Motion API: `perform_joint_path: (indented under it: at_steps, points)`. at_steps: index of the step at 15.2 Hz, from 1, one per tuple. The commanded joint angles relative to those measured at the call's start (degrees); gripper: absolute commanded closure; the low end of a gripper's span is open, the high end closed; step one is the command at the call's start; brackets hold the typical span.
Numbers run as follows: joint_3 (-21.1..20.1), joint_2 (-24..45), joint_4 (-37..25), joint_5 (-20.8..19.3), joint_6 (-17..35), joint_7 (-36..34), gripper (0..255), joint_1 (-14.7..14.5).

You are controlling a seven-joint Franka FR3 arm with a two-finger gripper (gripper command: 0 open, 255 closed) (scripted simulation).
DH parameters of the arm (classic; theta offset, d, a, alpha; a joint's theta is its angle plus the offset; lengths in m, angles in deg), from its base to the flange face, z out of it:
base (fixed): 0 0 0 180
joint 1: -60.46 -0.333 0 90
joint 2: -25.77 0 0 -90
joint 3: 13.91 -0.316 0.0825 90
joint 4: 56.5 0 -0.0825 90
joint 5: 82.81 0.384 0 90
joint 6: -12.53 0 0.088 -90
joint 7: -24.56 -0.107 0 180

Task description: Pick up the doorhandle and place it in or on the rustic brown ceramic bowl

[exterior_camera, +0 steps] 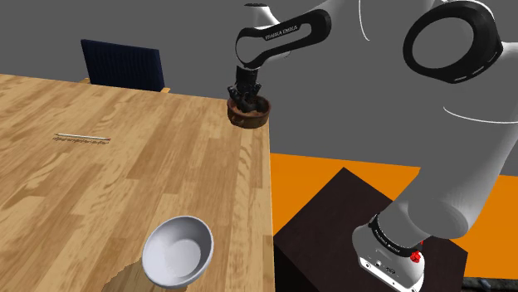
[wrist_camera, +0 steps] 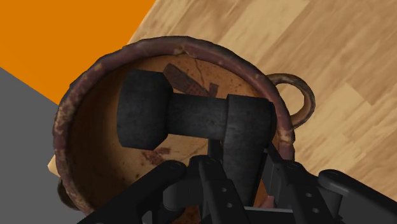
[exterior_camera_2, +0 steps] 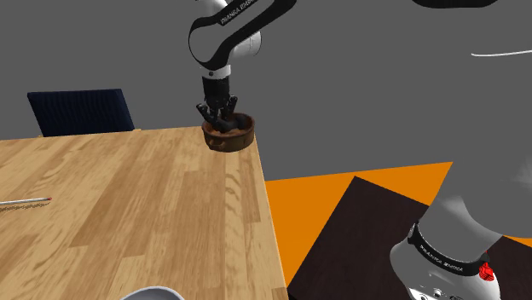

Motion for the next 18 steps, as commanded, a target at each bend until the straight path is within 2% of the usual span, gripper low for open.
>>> perform_joint_path:
  at_steps: [1,3,4,9,13,18]
  points:
    - [0.0,0.0,0.1,0.0,0.0,0.0,255,0.0]
    - [0.0,0.0,0.1,0.0,0.0,0.0,255,0.0]
    - [0.0,0.1,0.1,0.0,0.1,0.0,0,0.0]
    - [0.0,0.0,0.1,0.0,0.0,0.0,0,0.0]
    - [-0.1,-2.7,-3.4,0.3,-6.2,0.2,0,0.1]
    - [-0.1,-2.7,-3.4,0.3,-6.2,0.2,0,0.1]
